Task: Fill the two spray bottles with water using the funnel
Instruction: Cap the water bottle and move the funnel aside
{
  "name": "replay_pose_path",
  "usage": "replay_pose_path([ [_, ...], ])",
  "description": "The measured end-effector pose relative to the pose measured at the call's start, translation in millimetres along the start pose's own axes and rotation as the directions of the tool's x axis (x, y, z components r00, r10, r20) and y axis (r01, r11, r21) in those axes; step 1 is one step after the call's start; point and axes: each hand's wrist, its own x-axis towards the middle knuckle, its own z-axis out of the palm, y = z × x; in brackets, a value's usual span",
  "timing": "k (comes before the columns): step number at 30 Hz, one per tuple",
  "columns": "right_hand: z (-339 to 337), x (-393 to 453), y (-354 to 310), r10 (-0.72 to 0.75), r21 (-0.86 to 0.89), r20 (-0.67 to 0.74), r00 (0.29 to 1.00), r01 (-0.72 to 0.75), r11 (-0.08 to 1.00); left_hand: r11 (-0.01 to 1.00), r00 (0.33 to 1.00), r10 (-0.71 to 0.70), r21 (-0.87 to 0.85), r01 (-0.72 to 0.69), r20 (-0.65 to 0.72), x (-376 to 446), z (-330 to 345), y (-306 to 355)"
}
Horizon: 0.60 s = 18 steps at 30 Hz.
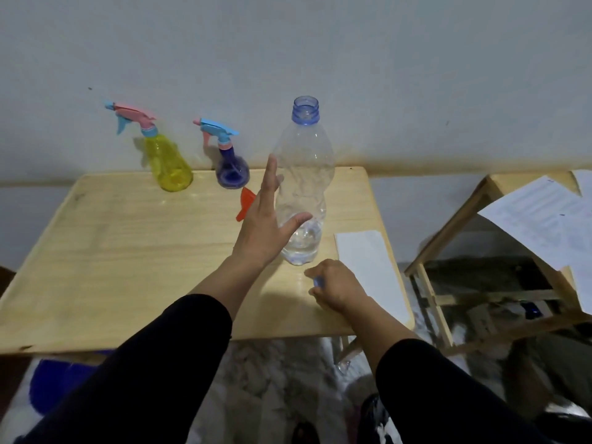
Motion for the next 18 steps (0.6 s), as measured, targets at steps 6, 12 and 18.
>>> replay_pose_path([
  [6,-4.9,-3.3,-2.9,0.055,0.147,-0.146,0.988,-0.034,0.989,1.0,1.0,0.01,-0.014,-0.01,-0.003,0.4,0.1,-2.6],
  [12,-107.4,-12.5,-27.6,0.333,0.699,-0.52,0.787,0.167,0.696,0.994,0.996,0.062,-0.088,-0.068,-0.067,13.8,-17.0,18.2],
  [18,-209.0,-29.6,-79.6,0.029,0.599,-0.689,0.725,0.546,0.587,0.989,0.991,0.1,-0.1,-0.109,-0.09,28.1,-25.8,39.4],
])
